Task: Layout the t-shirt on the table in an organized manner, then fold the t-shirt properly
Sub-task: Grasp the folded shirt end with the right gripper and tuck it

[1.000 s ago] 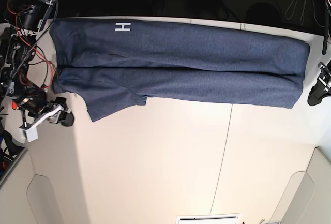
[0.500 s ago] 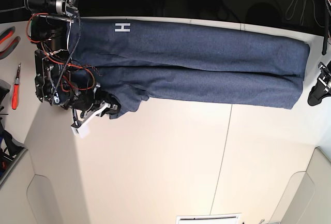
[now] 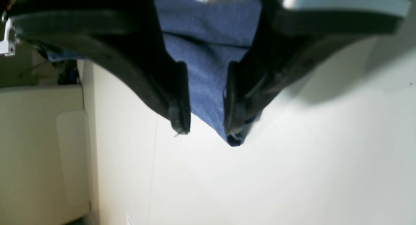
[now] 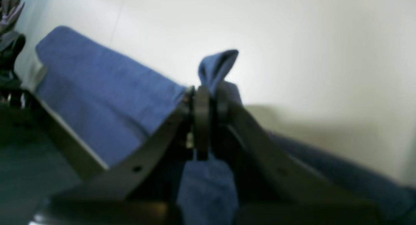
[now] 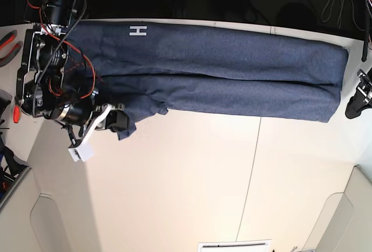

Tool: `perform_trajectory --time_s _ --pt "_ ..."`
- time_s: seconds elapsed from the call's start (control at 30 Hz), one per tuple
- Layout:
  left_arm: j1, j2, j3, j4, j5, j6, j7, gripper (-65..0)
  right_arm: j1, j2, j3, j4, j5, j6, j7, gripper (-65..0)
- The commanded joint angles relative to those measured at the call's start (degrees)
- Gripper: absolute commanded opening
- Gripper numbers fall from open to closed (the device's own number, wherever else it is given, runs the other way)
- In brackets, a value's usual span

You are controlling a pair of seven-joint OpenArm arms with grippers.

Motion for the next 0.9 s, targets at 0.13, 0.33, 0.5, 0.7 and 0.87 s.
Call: perform_trajectory --time_s 0.13,0.33,0.5,0.7,0.87 --pt "-0.5 -1.4 -0.3 1.0 -1.4 -0.8 -0.8 -43.5 -8.0 0.3 -1.0 3.6 3.5 0.2 0.4 -65.0" --pt "-0.5 -1.3 -0.3 1.0 -1.4 -0.8 -0.8 -43.5 -15.4 0.3 -1.6 3.6 5.3 0.2 0.7 -65.0" --pt "-0.5 -0.2 -0.3 1.0 -1.4 -0.8 -0.8 -43.5 -16.7 0.3 -1.6 3.6 7.0 1.2 0.6 -45.8" --pt "-0.5 1.0 -0.3 1.0 -1.4 -0.8 -0.5 -43.5 -15.6 0.2 -1.6 3.6 13.1 1.9 2.6 -39.2" --pt "-0.5 1.0 -0.4 1.0 -2.0 -0.8 -0.7 -43.5 -12.8 -1.9 -1.6 3.7 17.1 1.9 1.6 -39.4"
